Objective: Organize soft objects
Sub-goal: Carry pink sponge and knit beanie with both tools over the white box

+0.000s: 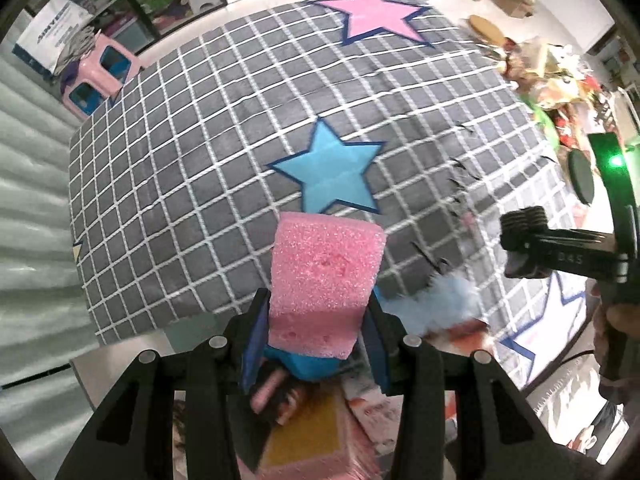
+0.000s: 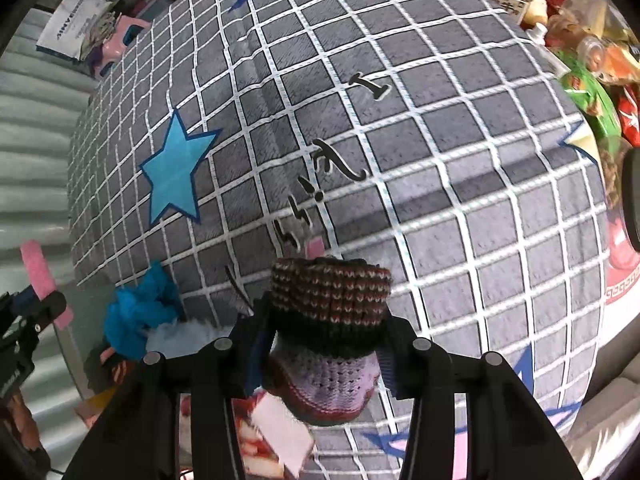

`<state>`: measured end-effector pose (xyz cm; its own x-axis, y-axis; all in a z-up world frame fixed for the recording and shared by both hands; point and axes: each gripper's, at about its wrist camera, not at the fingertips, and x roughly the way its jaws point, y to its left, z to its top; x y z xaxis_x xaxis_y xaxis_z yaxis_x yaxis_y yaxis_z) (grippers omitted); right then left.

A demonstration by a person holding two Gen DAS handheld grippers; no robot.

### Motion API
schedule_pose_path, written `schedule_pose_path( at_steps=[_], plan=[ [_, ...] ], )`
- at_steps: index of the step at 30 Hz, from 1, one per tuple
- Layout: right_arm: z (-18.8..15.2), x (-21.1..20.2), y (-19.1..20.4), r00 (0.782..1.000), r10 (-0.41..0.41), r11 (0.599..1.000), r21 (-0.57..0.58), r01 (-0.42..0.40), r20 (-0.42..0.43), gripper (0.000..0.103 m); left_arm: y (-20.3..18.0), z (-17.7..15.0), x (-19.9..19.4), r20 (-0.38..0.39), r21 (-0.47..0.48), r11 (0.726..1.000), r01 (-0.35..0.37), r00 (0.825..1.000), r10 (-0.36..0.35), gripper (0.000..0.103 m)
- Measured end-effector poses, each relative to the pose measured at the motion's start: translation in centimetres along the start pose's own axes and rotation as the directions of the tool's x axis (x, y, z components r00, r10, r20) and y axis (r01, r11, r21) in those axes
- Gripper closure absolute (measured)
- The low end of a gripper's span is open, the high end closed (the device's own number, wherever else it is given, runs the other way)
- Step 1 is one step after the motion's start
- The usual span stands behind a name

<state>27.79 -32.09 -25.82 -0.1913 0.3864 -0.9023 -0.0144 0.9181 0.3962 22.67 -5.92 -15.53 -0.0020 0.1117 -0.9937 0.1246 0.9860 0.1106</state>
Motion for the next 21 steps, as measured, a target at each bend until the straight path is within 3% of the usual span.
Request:
schedule_pose_path(
  at_steps=[9, 21],
  plan=[
    [-4.5, -3.2, -0.8, 1.000, 0.013, 1.000, 0.009, -0.013, 0.018, 0.056, -3.7, -4.0, -2.6, 0.047, 0.041, 0.997, 0.071, 0.996, -0.073, 0.056],
    [-11.8, -3.7, 0.0, 1.000, 0.008, 1.000, 0.001, -0.008, -0.016, 0.056, -8.0, -11.1, -4.7, 0.057, 0.120, 0.983, 0.140, 0.987, -0.148, 0.056]
  ],
)
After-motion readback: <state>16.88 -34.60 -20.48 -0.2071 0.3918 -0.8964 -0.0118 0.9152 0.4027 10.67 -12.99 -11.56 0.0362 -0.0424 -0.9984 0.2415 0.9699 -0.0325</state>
